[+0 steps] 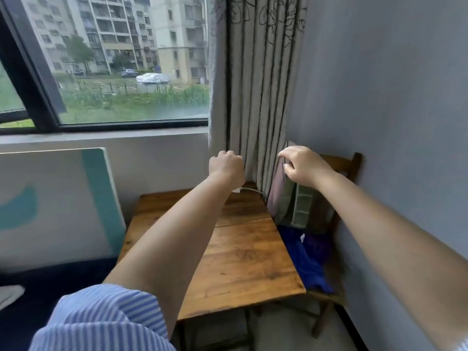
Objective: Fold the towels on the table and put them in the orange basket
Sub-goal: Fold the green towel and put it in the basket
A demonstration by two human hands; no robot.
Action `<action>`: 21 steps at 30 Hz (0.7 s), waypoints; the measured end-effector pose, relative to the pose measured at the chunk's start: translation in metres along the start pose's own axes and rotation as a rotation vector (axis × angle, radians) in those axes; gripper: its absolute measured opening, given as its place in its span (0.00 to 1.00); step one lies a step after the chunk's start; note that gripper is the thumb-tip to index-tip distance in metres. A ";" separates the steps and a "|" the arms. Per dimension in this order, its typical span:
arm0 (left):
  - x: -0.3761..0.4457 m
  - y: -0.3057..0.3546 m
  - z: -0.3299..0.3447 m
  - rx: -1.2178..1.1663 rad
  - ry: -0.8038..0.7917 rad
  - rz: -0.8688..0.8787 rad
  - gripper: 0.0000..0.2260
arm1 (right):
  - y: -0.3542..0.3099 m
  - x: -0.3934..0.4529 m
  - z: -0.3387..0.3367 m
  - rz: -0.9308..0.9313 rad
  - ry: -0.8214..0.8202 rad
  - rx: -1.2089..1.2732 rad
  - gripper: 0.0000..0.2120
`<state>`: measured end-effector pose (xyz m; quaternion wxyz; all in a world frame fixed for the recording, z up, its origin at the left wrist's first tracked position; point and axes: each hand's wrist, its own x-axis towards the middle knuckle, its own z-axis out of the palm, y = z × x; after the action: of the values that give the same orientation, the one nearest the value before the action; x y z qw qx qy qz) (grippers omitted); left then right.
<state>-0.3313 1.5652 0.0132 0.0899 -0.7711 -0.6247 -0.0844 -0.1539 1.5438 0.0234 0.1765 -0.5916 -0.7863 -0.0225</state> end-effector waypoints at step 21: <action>0.303 0.102 0.102 -0.075 -0.161 0.256 0.15 | 0.251 0.162 0.053 0.434 0.041 -0.038 0.15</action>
<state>-0.1669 1.8568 -0.0155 0.0208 -0.8516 -0.5228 -0.0335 0.0298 1.7811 -0.0207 0.1820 -0.7498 -0.6361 -0.0108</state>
